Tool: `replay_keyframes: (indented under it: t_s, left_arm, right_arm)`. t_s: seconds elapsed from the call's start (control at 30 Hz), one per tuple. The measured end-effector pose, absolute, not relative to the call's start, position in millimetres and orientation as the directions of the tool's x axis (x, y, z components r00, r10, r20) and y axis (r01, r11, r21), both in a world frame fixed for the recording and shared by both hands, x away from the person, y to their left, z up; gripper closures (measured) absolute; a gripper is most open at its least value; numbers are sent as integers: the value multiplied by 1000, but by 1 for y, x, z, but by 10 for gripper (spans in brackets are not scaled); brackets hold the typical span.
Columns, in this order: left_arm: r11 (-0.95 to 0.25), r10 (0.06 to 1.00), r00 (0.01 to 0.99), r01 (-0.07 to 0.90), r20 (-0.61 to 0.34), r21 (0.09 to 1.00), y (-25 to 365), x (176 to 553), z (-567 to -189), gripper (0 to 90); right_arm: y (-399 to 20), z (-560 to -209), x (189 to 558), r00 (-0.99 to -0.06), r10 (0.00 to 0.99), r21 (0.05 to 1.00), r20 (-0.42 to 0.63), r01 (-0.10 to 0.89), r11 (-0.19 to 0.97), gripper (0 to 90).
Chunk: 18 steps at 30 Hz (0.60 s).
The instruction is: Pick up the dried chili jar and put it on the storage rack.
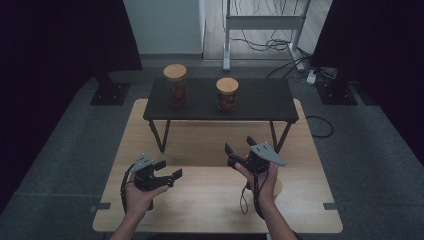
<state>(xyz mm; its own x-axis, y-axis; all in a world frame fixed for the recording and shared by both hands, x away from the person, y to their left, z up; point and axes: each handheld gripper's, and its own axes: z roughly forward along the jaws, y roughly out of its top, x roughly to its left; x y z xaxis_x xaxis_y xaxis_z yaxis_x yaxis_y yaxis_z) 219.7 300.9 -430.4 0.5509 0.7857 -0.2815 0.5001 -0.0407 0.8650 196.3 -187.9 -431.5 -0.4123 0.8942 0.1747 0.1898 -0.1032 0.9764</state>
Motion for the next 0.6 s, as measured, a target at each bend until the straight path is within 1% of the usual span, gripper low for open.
replay_keyframes:
  t_s: [0.2,0.4,0.6]
  left_arm:
    - [-41,788,548,503,-282,863,301,220,-431,149]
    - [-44,790,545,506,-279,862,301,221,-432,149]
    - [-46,793,545,500,-272,865,301,220,-431,149]
  right_arm:
    - [-191,-441,194,-420,887,972,195,206,-116,157]
    - [-191,-443,191,-433,884,975,179,199,-100,157]
    - [-191,-445,192,-448,875,970,184,227,-88,159]
